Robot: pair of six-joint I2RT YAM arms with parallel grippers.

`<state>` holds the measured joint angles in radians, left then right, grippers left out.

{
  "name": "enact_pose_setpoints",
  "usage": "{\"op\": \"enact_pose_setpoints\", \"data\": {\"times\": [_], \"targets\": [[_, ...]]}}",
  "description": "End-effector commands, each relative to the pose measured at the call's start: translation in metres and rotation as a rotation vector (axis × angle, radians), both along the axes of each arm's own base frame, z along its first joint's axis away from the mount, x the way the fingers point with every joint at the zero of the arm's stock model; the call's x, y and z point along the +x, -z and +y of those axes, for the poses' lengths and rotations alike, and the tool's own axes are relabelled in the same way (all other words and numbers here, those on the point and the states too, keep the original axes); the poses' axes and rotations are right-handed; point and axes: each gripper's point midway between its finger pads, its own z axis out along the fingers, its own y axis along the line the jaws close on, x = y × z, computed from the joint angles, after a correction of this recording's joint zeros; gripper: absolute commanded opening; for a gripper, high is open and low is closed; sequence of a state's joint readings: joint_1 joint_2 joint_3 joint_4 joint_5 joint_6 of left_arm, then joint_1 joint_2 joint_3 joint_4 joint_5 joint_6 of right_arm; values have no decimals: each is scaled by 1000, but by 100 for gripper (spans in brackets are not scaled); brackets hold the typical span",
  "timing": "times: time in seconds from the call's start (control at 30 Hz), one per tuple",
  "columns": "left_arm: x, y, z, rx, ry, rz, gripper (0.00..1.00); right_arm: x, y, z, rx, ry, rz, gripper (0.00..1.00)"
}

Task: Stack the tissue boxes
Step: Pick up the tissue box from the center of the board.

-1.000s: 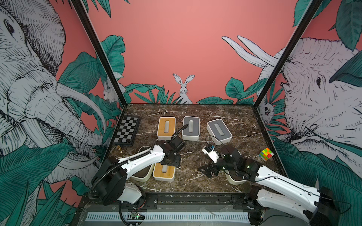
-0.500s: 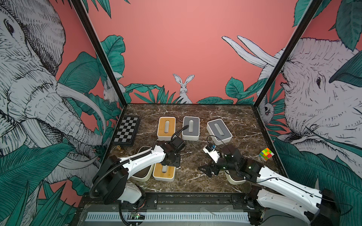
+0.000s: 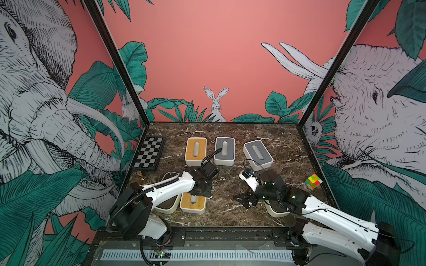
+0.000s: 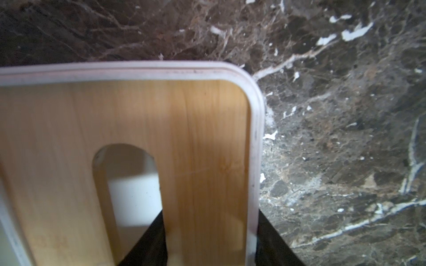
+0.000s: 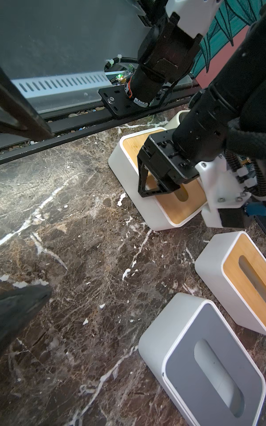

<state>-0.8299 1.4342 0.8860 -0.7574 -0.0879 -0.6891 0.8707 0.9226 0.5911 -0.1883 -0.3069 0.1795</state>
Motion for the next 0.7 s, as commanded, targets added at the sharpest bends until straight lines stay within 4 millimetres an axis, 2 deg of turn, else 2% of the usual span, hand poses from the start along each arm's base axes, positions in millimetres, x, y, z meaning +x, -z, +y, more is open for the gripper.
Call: {"op": "enact_pose_setpoints", "data": {"times": [0.0,0.23,0.67], "targets": [[-4,1,3,10,-3,9,53,4,-17,6,39,-3,-45,98],[-6,0,1,-4,9,13,46,4,-17,4,29,-1,-48,98],[1,-22,1,27,54,-19,45,7,-20,5,39,7,-60,98]]}}
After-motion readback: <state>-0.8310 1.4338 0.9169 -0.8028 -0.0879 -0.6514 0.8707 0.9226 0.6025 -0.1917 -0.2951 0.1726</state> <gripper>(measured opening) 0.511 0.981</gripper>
